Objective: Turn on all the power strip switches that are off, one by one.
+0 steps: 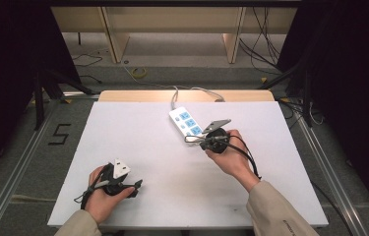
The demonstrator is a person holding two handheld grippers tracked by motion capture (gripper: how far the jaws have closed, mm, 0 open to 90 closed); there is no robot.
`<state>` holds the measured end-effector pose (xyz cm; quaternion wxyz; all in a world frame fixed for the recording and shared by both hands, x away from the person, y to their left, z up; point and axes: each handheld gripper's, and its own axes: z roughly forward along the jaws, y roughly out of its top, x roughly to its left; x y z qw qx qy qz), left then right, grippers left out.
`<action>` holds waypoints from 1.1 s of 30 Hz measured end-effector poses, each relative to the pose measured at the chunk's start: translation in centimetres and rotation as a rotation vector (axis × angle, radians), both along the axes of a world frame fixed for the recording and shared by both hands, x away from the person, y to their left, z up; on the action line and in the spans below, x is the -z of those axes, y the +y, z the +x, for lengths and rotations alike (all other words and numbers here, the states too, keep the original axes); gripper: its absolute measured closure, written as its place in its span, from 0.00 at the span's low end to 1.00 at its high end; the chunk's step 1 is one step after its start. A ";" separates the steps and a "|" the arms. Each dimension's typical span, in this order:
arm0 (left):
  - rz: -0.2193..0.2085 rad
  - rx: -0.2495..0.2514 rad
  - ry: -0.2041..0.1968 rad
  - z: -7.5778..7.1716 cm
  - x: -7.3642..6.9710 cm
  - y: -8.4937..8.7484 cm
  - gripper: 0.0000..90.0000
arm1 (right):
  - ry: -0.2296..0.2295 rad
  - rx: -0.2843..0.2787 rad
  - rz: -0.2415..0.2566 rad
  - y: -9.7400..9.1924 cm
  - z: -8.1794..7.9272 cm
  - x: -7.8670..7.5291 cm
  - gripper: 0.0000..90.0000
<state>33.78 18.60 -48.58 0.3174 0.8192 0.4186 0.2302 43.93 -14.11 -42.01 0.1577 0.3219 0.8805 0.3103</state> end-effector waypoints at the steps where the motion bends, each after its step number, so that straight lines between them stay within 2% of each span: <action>1: 0.001 0.000 0.002 0.0 0.0 0.0 0.25 | 0.000 0.001 0.001 0.1 0.1 0.0 1.00; 14: -0.001 -0.001 0.003 0.0 0.0 0.0 0.25 | 0.010 0.021 -0.016 0.9 2.1 0.0 1.00; 33: -0.001 0.003 0.006 0.0 0.1 0.0 0.25 | 0.019 0.036 -0.029 2.1 4.1 0.0 1.00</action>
